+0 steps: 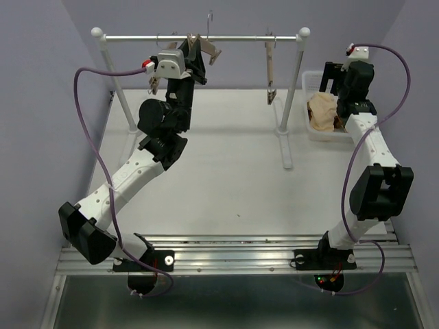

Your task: Remove the underwear clipped to the hanger

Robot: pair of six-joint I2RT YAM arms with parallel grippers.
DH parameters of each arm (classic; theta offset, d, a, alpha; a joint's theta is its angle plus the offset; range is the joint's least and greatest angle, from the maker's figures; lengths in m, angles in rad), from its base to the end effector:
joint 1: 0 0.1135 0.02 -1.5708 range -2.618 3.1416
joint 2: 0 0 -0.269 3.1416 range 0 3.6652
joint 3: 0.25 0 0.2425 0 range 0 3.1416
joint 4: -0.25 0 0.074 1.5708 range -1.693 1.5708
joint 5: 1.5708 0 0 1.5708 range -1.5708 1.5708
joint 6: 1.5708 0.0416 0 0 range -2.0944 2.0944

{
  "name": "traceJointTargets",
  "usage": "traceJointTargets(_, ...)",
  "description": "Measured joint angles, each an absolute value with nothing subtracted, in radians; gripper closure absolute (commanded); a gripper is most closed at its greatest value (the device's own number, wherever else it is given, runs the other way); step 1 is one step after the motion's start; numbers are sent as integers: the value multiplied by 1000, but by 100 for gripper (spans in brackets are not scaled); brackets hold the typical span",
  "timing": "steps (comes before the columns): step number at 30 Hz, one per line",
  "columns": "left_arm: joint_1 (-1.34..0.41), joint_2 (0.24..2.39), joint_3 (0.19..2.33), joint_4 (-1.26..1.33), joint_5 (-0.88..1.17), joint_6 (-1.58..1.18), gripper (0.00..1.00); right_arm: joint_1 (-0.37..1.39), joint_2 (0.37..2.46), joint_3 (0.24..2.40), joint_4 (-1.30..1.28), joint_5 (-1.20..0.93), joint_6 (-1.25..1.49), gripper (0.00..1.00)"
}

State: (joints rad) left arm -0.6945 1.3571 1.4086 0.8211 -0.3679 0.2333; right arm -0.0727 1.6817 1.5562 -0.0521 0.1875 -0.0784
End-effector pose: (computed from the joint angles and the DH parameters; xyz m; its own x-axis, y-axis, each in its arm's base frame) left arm 0.2148 -0.1594 0.5348 0.6696 -0.2770 -0.6891 0.2721 0.9548 -0.1194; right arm 0.4018 -0.0370 0.3907 -0.1956 -0.0629 -0.9787 0.2398 0.9646 -0.1099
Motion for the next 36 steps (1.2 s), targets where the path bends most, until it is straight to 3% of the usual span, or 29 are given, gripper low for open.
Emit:
traceJointTargets(18, -646, 1414, 1257, 871, -448, 121, 100, -73, 1627, 1465, -56, 195, -74, 0)
traceJointTargets(19, -646, 1409, 1240, 871, -447, 109, 89, -73, 1616, 1456, -55, 195, -69, 0)
traceJointTargets(21, -646, 1394, 1212, 861, -445, 87, 55, -73, 1590, 1441, -56, 196, -54, 0)
traceJointTargets(23, -646, 1379, 1198, 831, -445, 60, 1, -73, 1560, 1426, -52, 199, -38, 0)
traceJointTargets(31, -646, 1250, 1085, 713, -455, -96, 1, -73, 1435, 1389, -132, 270, 138, 0)
traceJointTargets(36, -646, 1111, 1052, 510, -453, -249, 1, -73, 1319, 1304, -295, 336, 310, 0)
